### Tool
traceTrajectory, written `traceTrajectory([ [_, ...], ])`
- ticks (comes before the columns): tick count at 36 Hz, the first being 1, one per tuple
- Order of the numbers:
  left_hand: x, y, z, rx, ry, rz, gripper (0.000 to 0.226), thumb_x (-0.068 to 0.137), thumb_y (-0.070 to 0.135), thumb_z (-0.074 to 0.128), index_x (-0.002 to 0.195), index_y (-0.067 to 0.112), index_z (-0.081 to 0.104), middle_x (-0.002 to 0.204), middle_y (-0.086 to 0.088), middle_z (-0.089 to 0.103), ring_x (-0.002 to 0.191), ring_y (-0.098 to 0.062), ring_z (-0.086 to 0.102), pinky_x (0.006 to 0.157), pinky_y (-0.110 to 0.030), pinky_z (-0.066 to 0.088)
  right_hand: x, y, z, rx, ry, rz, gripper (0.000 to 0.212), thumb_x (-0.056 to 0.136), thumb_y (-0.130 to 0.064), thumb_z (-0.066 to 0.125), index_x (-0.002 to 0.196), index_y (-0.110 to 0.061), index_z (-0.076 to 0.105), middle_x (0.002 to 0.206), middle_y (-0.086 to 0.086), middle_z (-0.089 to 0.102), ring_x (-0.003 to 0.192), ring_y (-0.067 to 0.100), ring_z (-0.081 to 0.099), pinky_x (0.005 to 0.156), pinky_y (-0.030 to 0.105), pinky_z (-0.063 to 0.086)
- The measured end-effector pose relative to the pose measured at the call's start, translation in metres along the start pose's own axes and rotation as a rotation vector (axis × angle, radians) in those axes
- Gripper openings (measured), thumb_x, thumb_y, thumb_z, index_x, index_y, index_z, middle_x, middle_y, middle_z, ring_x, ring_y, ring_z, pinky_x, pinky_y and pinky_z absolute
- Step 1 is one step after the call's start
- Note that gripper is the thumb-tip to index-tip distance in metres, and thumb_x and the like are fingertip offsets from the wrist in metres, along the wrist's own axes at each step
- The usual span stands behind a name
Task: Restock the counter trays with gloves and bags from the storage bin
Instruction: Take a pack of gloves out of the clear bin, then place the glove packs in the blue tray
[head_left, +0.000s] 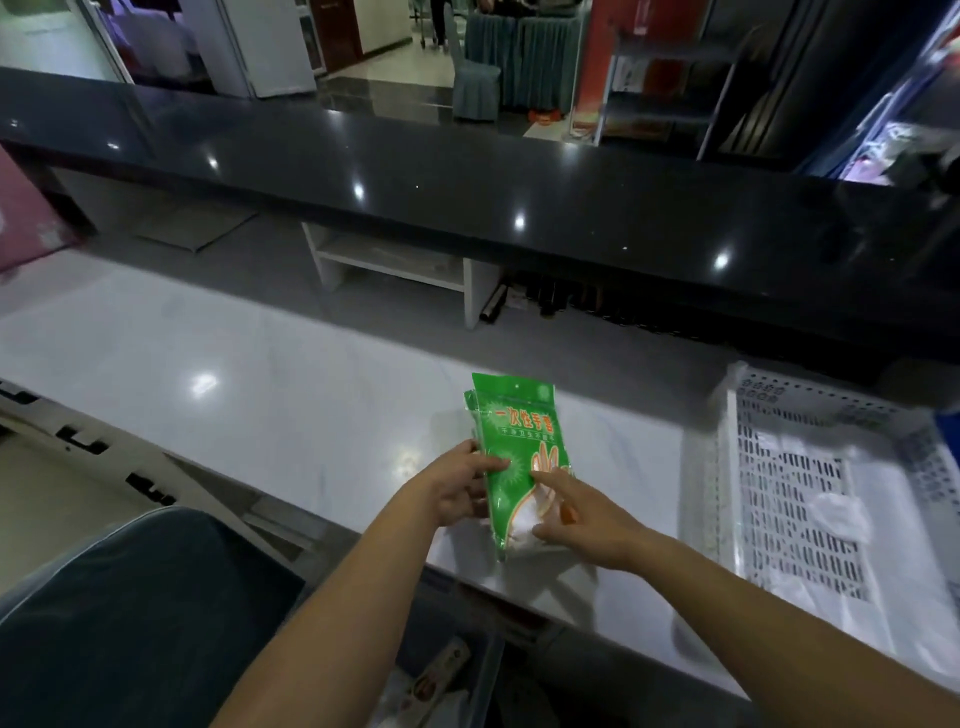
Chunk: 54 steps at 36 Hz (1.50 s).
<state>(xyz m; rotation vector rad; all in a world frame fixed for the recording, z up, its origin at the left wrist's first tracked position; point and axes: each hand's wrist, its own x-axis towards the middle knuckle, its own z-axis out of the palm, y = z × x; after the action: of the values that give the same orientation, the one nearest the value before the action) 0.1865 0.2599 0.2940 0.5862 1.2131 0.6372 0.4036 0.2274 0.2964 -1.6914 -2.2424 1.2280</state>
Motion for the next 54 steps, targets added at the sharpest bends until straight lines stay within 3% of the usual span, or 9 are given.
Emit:
traceTrajectory([
  [12,-0.029,-0.004,0.043,-0.302,0.052,0.302,0.055,0.086,0.000,0.068,0.133,0.021,0.049,0.113,-0.013,0.073,0.091,-0.027,0.072,0.060,-0.037,0.058,-0.104,-0.013,-0.029,0.695,0.545,0.089,0.084,0.062,-0.056,0.086,0.133,-0.064,0.043,0.142,-0.030,0.042,0.135,0.004,0.037,0.102,0.038,0.036],
  [16,-0.035,-0.011,0.070,-0.455,-0.037,0.294,0.046,0.079,0.007,0.073,0.119,0.026,0.062,0.119,-0.006,0.072,0.101,-0.025,0.068,0.073,-0.038,0.057,-0.132,-0.007,-0.024,0.993,0.697,0.148,0.086,0.053,-0.048,0.086,0.132,-0.055,0.051,0.147,-0.008,0.044,0.127,0.016,0.051,0.096,0.043,0.046],
  [22,-0.046,-0.029,0.122,-0.492,-0.172,0.271,0.056,0.068,0.017,0.078,0.120,0.030,0.063,0.118,0.000,0.073,0.102,-0.018,0.071,0.070,-0.037,0.059,-0.149,-0.001,-0.016,1.146,0.758,0.211,0.057,0.085,-0.028,0.073,0.133,-0.050,0.052,0.147,-0.003,0.048,0.127,0.023,0.052,0.100,0.058,0.048],
  [28,-0.052,-0.033,0.172,-0.382,-0.245,0.304,0.056,0.069,0.019,0.080,0.120,0.031,0.060,0.124,-0.001,0.070,0.109,-0.018,0.069,0.081,-0.044,0.058,-0.175,0.014,-0.036,1.234,0.867,0.197,0.053,0.091,-0.019,0.068,0.129,-0.053,0.054,0.132,-0.004,0.062,0.116,0.026,0.064,0.082,0.049,0.058],
  [38,-0.051,-0.031,0.291,-0.300,-0.300,0.410,0.057,0.071,0.014,0.080,0.123,0.028,0.061,0.123,-0.005,0.070,0.112,-0.022,0.068,0.074,-0.042,0.059,-0.236,0.090,-0.095,1.633,0.873,0.196,0.078,0.072,-0.019,0.079,0.138,-0.042,0.045,0.110,0.005,0.075,0.091,0.025,0.075,0.063,0.040,0.059],
  [41,-0.053,-0.030,0.338,-0.279,-0.275,0.468,0.069,0.063,0.018,0.084,0.127,0.026,0.059,0.118,-0.003,0.072,0.106,-0.020,0.071,0.071,-0.040,0.059,-0.259,0.121,-0.126,1.785,0.644,0.202,0.054,0.072,-0.028,0.076,0.124,-0.017,0.065,0.105,0.008,0.076,0.079,0.022,0.074,0.063,0.039,0.061],
  [46,-0.056,-0.037,0.423,-0.195,-0.311,0.536,0.071,0.064,0.015,0.086,0.127,0.024,0.057,0.114,-0.002,0.073,0.105,-0.021,0.071,0.072,-0.040,0.059,-0.303,0.191,-0.174,1.730,0.590,0.175,0.030,0.068,-0.022,0.073,0.098,-0.020,0.072,0.090,0.003,0.076,0.067,0.016,0.072,0.053,0.031,0.057],
  [49,-0.052,-0.043,0.463,-0.144,-0.462,0.540,0.069,0.070,0.021,0.085,0.131,0.024,0.055,0.122,-0.006,0.070,0.114,-0.028,0.066,0.089,-0.048,0.055,-0.334,0.242,-0.200,1.698,0.580,0.127,0.028,0.069,-0.021,0.072,0.097,-0.019,0.074,0.096,0.006,0.076,0.069,0.018,0.072,0.062,0.035,0.062],
  [54,-0.038,-0.045,0.495,-0.308,-0.884,0.295,0.093,0.078,0.074,0.058,0.149,0.016,0.041,0.155,-0.015,0.039,0.144,-0.037,0.033,0.113,-0.066,0.025,-0.382,0.323,-0.245,1.508,0.504,0.136,0.044,0.074,-0.022,0.073,0.117,-0.014,0.070,0.103,0.007,0.075,0.075,0.018,0.071,0.061,0.032,0.058],
])
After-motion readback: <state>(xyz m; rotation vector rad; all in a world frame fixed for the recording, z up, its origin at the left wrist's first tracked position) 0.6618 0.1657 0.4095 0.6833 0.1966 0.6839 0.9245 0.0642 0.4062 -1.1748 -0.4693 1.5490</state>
